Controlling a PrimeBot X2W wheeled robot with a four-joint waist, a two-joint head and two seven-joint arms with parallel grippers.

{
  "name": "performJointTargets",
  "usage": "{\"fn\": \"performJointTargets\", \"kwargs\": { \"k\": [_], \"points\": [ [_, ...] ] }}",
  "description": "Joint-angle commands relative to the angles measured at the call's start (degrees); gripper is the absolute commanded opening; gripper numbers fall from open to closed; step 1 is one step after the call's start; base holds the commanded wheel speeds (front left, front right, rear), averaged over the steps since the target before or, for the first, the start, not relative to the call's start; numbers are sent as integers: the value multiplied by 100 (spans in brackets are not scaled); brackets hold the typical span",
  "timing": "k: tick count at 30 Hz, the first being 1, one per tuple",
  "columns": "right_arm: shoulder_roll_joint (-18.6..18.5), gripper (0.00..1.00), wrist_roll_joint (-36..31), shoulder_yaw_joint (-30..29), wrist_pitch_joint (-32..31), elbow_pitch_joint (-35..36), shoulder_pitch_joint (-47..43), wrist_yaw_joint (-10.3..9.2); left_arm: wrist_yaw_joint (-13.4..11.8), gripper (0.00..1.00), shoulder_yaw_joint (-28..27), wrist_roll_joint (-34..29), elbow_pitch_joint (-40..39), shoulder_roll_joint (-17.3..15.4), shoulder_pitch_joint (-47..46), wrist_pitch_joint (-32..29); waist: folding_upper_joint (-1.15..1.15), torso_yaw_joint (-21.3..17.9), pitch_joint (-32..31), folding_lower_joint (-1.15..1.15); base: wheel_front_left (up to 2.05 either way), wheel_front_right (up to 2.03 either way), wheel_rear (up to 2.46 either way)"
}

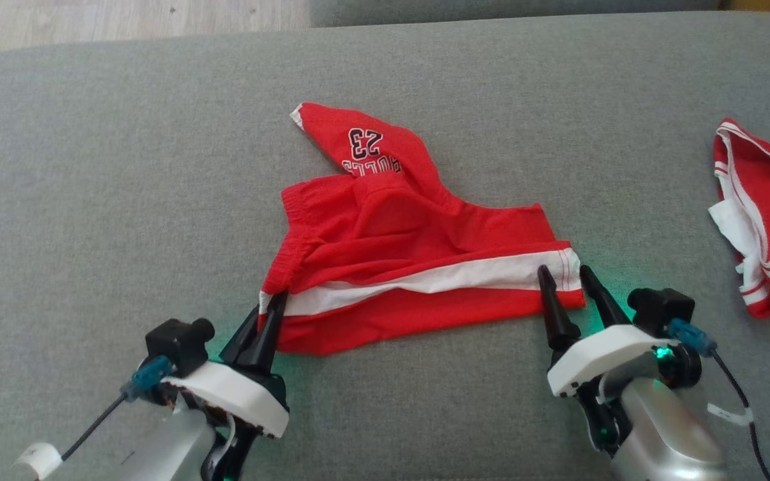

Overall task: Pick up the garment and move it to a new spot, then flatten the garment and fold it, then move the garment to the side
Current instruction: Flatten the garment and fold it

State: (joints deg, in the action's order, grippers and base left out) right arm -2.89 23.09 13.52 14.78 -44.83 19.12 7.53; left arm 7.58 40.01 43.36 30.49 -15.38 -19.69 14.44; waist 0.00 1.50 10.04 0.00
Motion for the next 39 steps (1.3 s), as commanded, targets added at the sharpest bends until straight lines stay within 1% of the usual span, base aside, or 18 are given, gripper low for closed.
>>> {"fn": "performJointTargets", "kwargs": {
  "k": [1, 7, 8, 9, 10, 11, 20, 26, 30, 32, 33, 39],
  "points": [
    [2, 100, 52, 197, 22, 28, 210, -4, -9, 0, -179, -32, -113, -71, -270, 55, 0, 22, 21, 0, 0, 0, 0],
    [2, 99, 176, 378, 22, -34, 306, -4, -9, 0, -211, -61, -112, -53, -301, 55, 0, 50, 72, 0, 0, 0, 0],
    [2, 83, 171, 384, 22, -16, 303, -4, -9, 0, -221, -66, -112, -52, -300, 55, 0, 49, 77, 0, 0, 0, 0],
    [2, 55, 165, 394, 22, 5, 299, -4, -9, 0, -229, -73, -110, -51, -299, 55, 0, 47, 81, 0, 0, 0, 0],
    [2, 34, 157, 403, 22, 23, 293, -4, -9, 0, -237, -81, -108, -50, -297, 55, 0, 45, 84, 0, 0, 0, 0],
    [2, 0, 144, 402, 22, 42, 286, -4, -9, 0, -246, -89, -107, -48, -295, 56, 0, 42, 84, 0, 0, 0, 0],
    [2, 0, -18, 157, 22, 474, 24, -4, -9, 0, -455, -198, -237, -40, -185, 56, 0, -1, -147, 0, 0, 0, 0],
    [2, 0, 44, -25, 22, 1062, -254, -4, -9, 0, -735, -246, -758, -166, -19, 56, 0, -100, -615, 0, 0, 0, 0],
    [-20, 0, 88, -116, 22, 1533, -285, -4, -9, 0, -840, -166, -1275, -397, -55, 56, 0, -178, -983, 0, 0, 0, 0],
    [-68, 0, 104, -135, 22, 1809, -216, -4, -9, 0, -881, -120, -1552, -579, -140, 56, 0, -218, -1099, 0, 0, 0, 0],
    [-144, 0, 110, -140, 22, 2059, -141, -4, -9, 0, -924, -73, -1805, -752, -236, 56, 0, -250, -1192, 0, 0, 0, 0],
    [-299, 0, 253, -304, 22, 2608, 23, -4, -9, 0, -928, 195, -2270, -1114, -511, 49, 0, -279, -1323, 0, 0, 0, 0]
  ]
}}
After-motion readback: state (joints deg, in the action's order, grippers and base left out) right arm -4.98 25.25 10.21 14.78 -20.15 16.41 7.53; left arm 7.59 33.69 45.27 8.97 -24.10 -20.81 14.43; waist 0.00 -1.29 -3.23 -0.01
